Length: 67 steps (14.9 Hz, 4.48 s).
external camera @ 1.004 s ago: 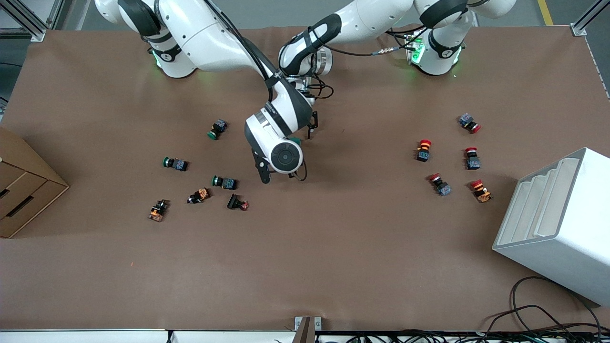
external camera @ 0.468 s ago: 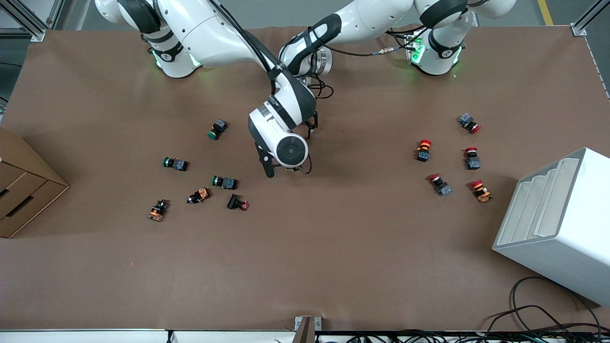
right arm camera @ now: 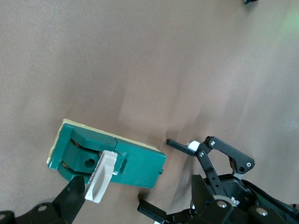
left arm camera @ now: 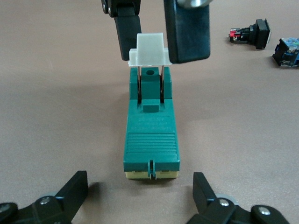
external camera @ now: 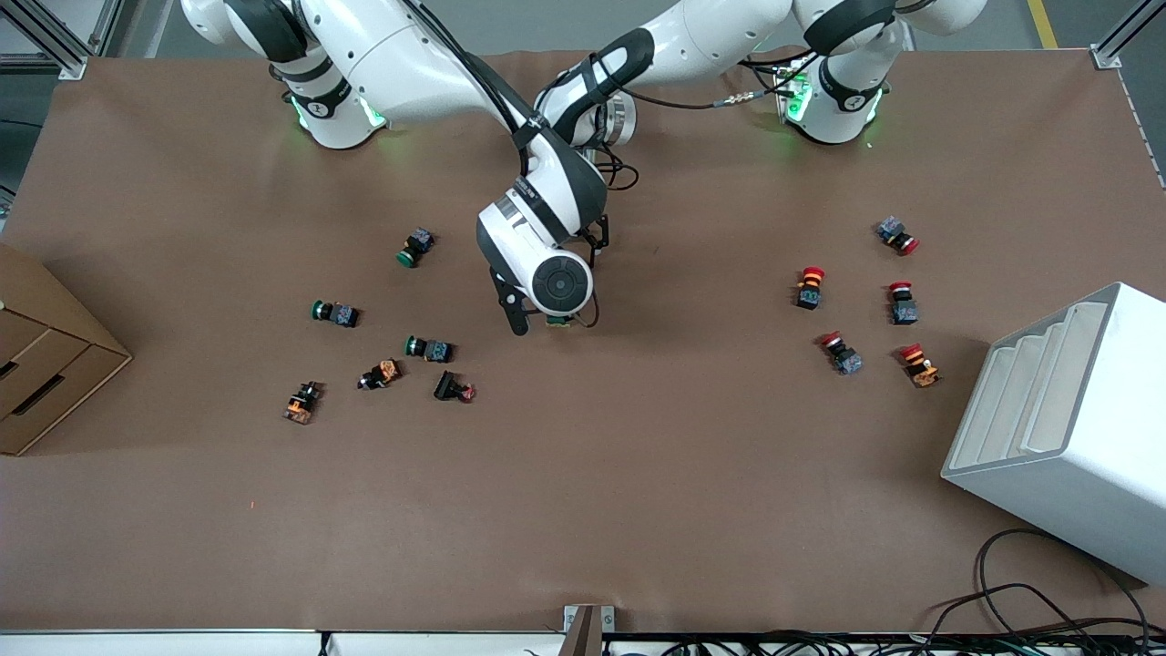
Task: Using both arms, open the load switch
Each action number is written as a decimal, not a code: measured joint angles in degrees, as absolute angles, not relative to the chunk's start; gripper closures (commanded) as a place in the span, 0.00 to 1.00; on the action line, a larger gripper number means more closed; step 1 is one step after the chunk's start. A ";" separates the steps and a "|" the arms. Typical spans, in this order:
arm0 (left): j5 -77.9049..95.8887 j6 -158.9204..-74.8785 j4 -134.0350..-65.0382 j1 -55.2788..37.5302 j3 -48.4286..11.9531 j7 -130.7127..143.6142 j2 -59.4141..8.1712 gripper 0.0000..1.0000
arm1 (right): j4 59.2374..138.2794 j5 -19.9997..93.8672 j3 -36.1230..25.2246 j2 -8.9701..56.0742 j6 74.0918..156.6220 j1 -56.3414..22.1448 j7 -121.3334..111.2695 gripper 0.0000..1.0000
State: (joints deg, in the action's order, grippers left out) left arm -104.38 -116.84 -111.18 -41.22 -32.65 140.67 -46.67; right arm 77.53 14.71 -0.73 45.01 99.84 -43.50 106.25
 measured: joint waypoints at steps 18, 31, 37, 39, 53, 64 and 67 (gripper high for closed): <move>-104.37 -116.84 -111.17 -41.21 -32.65 140.67 -46.68 0.01 | 77.91 14.66 0.07 44.80 93.22 -44.47 106.24 0.00; -104.37 -116.84 -111.16 -41.20 -32.64 140.67 -46.68 0.01 | 78.58 14.64 0.06 44.90 94.18 -44.98 106.24 0.00; -104.37 -116.84 -111.14 -41.19 -32.64 140.67 -46.68 0.01 | 78.50 14.64 -0.08 44.90 94.48 -44.97 106.22 0.00; -104.37 -116.84 -111.11 -41.12 -32.62 140.67 -46.68 0.01 | 78.19 14.61 -0.49 44.88 94.73 -44.66 105.54 0.00; -103.72 -116.83 -110.95 -40.78 -32.58 140.67 -46.62 0.01 | 77.30 7.01 -2.01 29.61 92.80 -27.48 58.31 0.00; -69.01 -115.73 -93.96 -40.50 -33.05 114.29 -40.59 0.01 | 82.86 0.78 -2.16 18.18 88.22 -3.43 6.79 0.00; -57.50 -115.35 -90.09 -37.10 -32.68 103.72 -36.25 0.00 | 83.23 0.62 -2.17 15.96 88.03 2.13 -0.62 0.00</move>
State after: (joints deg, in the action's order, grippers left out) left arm -57.50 -115.35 -90.09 -37.10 -32.68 103.72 -36.25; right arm 83.23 0.62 -2.17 15.96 88.03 2.13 -0.62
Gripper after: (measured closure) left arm 0.000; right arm 0.000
